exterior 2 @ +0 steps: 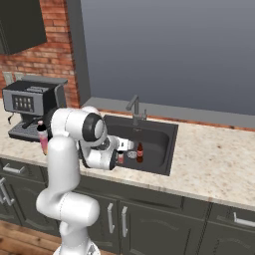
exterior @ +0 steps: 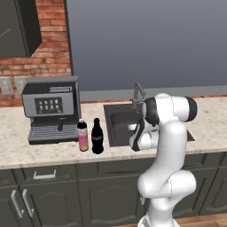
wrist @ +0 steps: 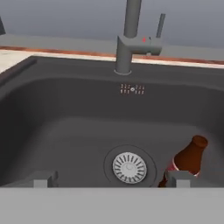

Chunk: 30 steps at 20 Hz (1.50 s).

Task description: Place the large bottle from the dining counter next to the other large bottle outside the sink, and place the small bottle from the dining counter next to the other small bottle inside the sink.

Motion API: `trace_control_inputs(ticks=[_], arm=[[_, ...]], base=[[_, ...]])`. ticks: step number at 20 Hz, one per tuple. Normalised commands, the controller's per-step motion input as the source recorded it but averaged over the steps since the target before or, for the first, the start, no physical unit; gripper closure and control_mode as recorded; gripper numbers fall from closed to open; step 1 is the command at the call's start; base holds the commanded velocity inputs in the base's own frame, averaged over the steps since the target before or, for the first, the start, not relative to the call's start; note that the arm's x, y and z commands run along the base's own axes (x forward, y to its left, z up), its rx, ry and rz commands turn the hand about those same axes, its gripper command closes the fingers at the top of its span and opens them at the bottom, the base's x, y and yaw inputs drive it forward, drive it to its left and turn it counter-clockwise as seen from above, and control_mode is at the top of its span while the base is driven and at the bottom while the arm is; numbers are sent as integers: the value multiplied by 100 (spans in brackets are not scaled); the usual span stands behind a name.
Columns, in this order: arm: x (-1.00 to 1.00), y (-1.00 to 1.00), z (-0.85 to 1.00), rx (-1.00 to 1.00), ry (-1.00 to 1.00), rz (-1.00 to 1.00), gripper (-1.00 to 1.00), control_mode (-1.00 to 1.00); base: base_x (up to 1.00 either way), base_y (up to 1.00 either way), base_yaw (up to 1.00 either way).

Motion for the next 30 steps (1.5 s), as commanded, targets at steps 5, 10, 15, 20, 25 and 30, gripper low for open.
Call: trace_control_inputs(ticks=[5, 10, 15, 20, 25, 30], arm=[[-31, 0, 72, 0, -18, 0, -100, -100], [-27, 4, 52, 0, -11, 0, -100, -100], [-46, 11, 4, 0, -3, 0, -100, -100], [-64, 5, 2, 0, -4, 0, -100, -100], [-48, 0, 73, 0, -13, 0, -100, -100], [-40, 0, 81, 0, -11, 0, -100, -100]], base=[[0, 0, 0], [0, 0, 0], [0, 0, 0], [0, 0, 0], [0, 0, 0], [0, 0, 0]])
